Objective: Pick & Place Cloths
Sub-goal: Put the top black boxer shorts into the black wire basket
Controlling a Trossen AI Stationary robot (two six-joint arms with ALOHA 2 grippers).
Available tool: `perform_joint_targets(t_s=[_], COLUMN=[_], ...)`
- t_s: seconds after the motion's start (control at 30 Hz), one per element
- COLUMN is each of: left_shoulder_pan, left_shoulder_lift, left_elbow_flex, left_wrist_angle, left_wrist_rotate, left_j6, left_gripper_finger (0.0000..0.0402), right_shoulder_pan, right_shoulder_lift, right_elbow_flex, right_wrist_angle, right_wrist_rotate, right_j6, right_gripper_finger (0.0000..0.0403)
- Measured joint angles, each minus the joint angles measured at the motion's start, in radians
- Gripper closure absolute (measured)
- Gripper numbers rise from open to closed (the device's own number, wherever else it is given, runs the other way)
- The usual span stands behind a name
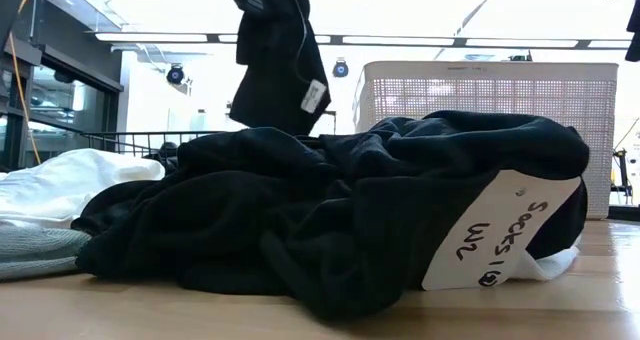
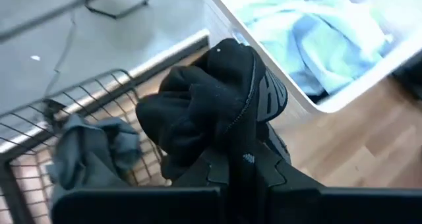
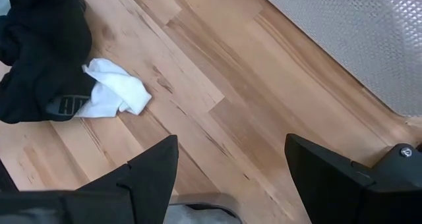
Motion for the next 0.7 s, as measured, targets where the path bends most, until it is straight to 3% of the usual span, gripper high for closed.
perform_joint_targets(t_s=[0.1,0.43,0.7], left_shoulder_pan=[0.017,0.165,0.334], left_shoulder_lift=[-0.01,-0.038,-0.046], left_elbow_flex=[0.0,0.0,-0.004], left_wrist_angle=[0.0,0.001,0.002], left_wrist_rotate=[-0.062,-0.068,0.071], left_j6=[0.0,0.054,0.172], left_gripper_finger=[0.0394,0.0394,0.0394], right_shoulder_pan=[0.0,0.0,0.0], right_shoulder_lift=[0.0,0.0,0.0], right_elbow_flex=[0.0,0.0,0.0], right_wrist_angle=[-0.002,-0.003,-0.003], right_wrist_rotate=[0.011,0.021,0.045], right_j6=[0.0,0.002,0.011], right_gripper_finger=[0.0133,0.0133,0.0133])
